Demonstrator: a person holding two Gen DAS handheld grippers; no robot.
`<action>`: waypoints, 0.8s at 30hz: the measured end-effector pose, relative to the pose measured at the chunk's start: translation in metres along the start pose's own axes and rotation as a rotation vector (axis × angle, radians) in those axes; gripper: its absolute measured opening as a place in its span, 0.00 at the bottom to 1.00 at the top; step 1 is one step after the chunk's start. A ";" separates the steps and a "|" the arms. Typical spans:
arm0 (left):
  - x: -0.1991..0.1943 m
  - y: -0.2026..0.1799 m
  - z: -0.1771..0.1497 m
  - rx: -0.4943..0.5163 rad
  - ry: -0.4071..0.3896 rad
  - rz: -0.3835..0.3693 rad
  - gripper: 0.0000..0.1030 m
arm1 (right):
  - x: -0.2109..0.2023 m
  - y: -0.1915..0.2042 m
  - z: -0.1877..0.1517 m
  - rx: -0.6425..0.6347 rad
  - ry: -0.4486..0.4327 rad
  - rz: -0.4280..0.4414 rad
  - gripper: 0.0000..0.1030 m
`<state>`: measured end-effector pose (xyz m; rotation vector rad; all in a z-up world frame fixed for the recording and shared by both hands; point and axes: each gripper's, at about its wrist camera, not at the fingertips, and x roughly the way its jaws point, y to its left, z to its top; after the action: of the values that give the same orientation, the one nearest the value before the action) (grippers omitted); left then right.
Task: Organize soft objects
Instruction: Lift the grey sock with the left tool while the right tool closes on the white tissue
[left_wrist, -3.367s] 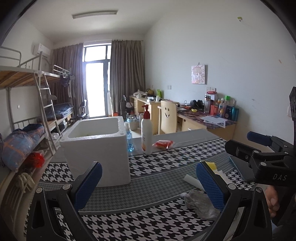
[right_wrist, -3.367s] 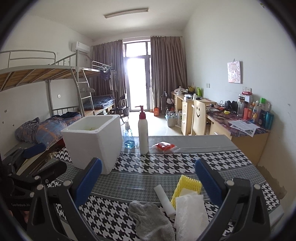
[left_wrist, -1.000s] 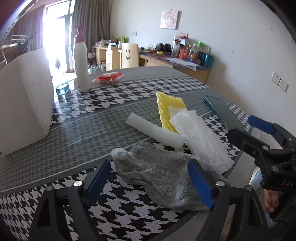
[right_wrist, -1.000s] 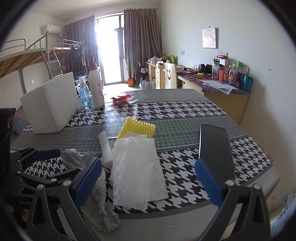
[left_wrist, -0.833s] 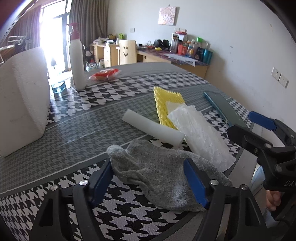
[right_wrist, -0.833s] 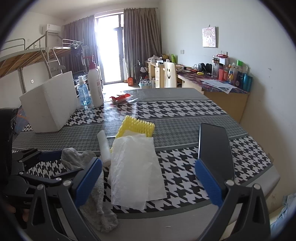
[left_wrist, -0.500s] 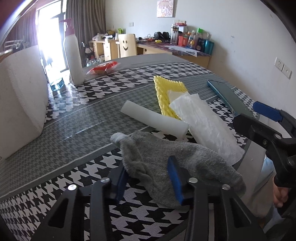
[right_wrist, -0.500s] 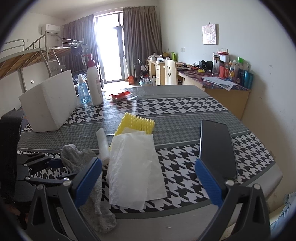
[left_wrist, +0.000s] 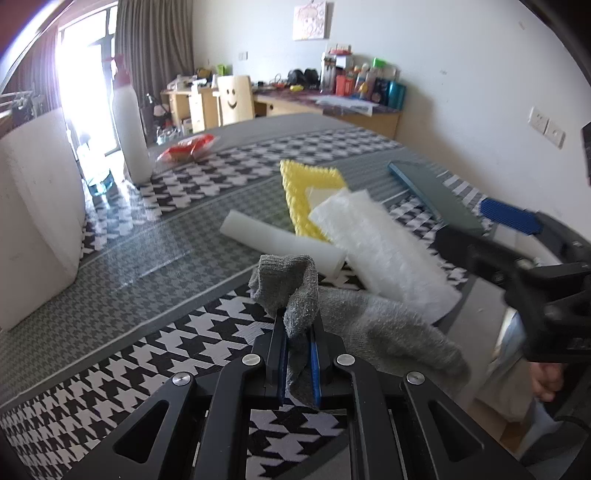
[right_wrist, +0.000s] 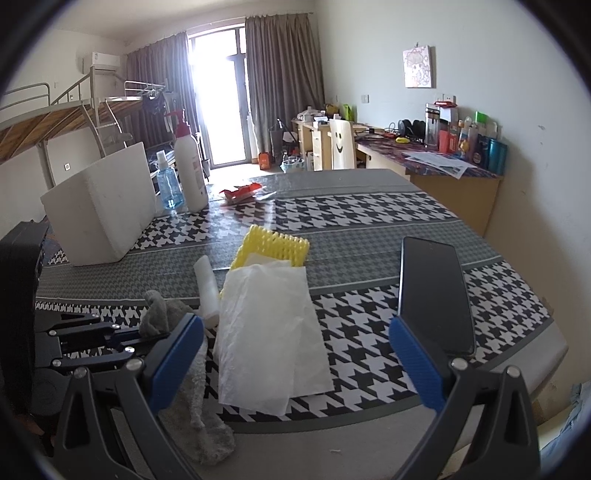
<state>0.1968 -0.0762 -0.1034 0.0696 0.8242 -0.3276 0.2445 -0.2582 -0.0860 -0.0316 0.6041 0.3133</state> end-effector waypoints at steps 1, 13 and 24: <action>-0.006 0.001 0.000 -0.002 -0.009 -0.009 0.10 | 0.000 0.001 0.001 -0.001 -0.001 0.000 0.99; -0.065 0.008 0.003 -0.013 -0.140 -0.012 0.10 | -0.008 0.008 -0.001 -0.005 -0.013 0.022 0.99; -0.078 0.026 -0.004 -0.067 -0.162 0.043 0.10 | 0.011 0.021 -0.005 -0.036 0.035 0.060 0.96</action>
<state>0.1533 -0.0309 -0.0508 -0.0014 0.6715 -0.2610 0.2442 -0.2359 -0.0955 -0.0536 0.6351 0.3825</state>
